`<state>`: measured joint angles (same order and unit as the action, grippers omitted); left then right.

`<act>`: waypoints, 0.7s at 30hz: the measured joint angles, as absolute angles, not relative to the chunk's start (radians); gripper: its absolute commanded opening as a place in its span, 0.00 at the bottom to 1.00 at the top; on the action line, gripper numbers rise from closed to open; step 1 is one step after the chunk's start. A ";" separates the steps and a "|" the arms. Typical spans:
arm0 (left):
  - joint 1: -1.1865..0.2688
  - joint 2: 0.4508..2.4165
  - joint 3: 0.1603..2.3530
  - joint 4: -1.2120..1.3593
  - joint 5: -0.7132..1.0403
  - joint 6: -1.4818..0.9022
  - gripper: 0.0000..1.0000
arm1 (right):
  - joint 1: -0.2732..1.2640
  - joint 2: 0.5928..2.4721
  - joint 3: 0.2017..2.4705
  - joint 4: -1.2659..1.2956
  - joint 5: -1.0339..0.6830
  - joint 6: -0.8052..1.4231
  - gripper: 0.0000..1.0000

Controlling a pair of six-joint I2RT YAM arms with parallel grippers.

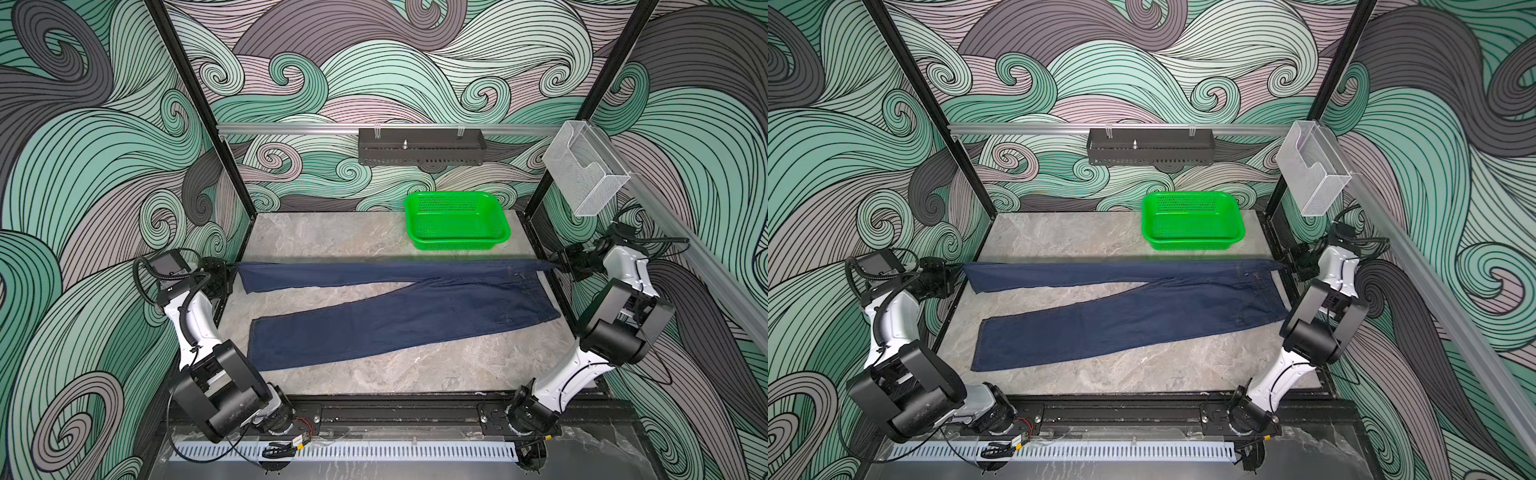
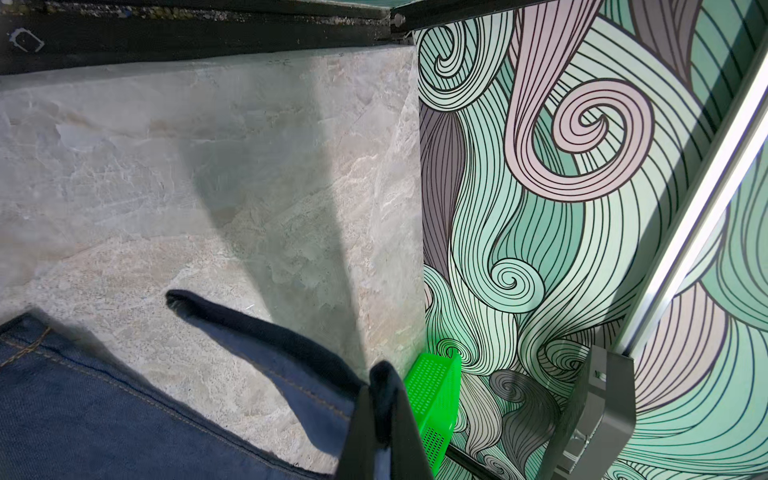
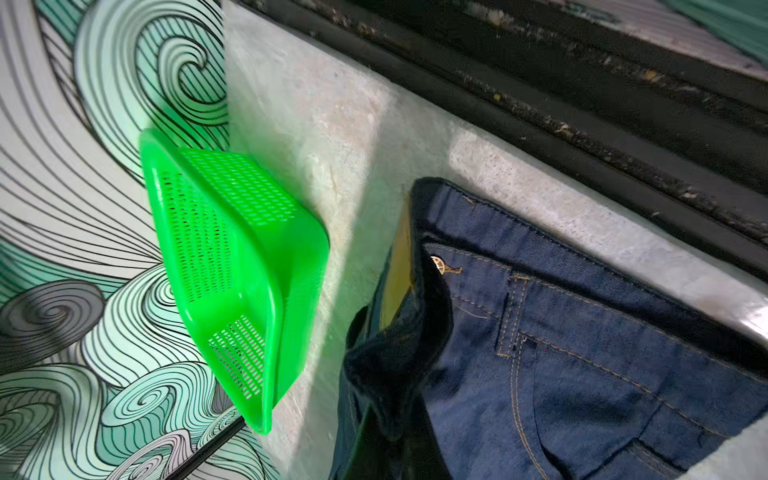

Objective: Fold and stack the trousers

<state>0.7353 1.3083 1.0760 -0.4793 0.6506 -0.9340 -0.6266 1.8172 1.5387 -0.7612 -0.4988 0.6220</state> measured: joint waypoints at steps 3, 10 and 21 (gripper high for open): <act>0.741 1.262 1.050 -0.480 0.651 -0.927 0.00 | -0.658 1.734 1.480 -0.746 -0.496 0.635 0.00; 0.780 1.172 0.886 -0.479 0.631 -0.910 0.00 | -0.706 1.687 1.305 -0.680 -0.472 0.666 0.00; 0.850 1.146 0.717 -0.482 0.596 -0.916 0.00 | -0.778 1.581 1.103 -0.640 -0.373 0.697 0.00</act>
<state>0.8497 1.1461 0.7170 -0.4816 0.5957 -0.9165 -0.7780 1.5814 1.1027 -0.6403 -0.3733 0.6968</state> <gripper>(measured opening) 0.055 0.056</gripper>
